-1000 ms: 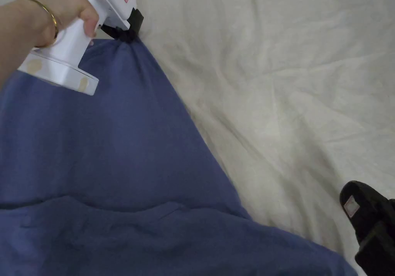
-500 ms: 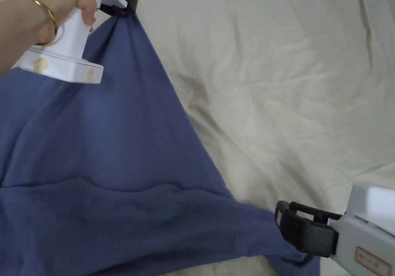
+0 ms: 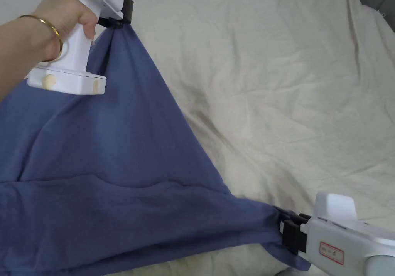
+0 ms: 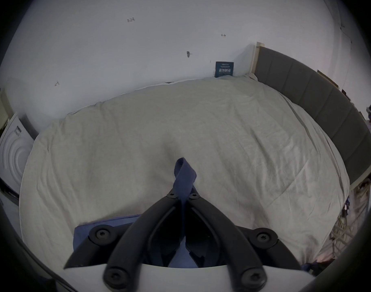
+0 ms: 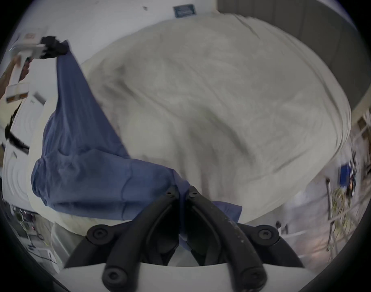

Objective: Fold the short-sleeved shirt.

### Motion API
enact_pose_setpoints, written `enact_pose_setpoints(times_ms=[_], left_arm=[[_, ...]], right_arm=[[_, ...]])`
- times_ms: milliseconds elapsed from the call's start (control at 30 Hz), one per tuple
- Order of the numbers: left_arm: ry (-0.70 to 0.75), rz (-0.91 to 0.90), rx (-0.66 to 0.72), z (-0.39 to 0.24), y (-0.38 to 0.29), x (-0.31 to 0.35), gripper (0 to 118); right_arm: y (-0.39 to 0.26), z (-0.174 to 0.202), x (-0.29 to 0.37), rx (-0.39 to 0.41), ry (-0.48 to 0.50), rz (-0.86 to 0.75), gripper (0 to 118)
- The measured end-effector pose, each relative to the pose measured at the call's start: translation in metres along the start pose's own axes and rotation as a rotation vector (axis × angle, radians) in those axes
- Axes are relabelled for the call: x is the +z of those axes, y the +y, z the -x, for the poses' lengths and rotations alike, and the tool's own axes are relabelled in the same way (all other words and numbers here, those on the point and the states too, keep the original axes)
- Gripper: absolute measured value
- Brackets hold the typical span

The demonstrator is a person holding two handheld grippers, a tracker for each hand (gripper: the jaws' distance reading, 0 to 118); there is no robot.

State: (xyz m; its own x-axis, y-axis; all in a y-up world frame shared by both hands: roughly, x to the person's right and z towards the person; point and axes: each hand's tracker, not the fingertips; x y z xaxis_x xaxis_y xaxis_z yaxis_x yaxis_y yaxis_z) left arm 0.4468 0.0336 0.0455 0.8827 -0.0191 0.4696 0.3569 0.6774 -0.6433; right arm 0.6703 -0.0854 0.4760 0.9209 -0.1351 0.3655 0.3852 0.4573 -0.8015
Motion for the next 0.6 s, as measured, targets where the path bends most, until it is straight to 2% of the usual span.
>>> enact_pose_setpoints(times_ms=[100, 167, 300, 400, 467, 600], left_arm=[[0.014, -0.08, 0.053, 0.006, -0.004, 0.046, 2], [0.032, -0.14, 0.094, 0.018, 0.0, 0.078, 2], [0.092, -0.298, 0.171, 0.036, -0.005, 0.193, 2], [0.114, -0.416, 0.231, 0.061, -0.003, 0.28, 2], [0.161, -0.474, 0.236, 0.09, 0.009, 0.312, 2], [0.225, -0.582, 0.295, 0.135, 0.007, 0.396, 2]], right_arm=[[0.007, -0.002, 0.039, -0.022, 0.091, -0.119, 8], [0.029, 0.001, 0.071, 0.019, 0.121, -0.202, 8], [0.07, 0.01, 0.148, 0.114, 0.175, -0.401, 8], [0.102, 0.013, 0.206, 0.177, 0.19, -0.522, 8], [0.124, 0.014, 0.241, 0.217, 0.181, -0.585, 8], [0.166, 0.017, 0.306, 0.24, 0.164, -0.686, 8]])
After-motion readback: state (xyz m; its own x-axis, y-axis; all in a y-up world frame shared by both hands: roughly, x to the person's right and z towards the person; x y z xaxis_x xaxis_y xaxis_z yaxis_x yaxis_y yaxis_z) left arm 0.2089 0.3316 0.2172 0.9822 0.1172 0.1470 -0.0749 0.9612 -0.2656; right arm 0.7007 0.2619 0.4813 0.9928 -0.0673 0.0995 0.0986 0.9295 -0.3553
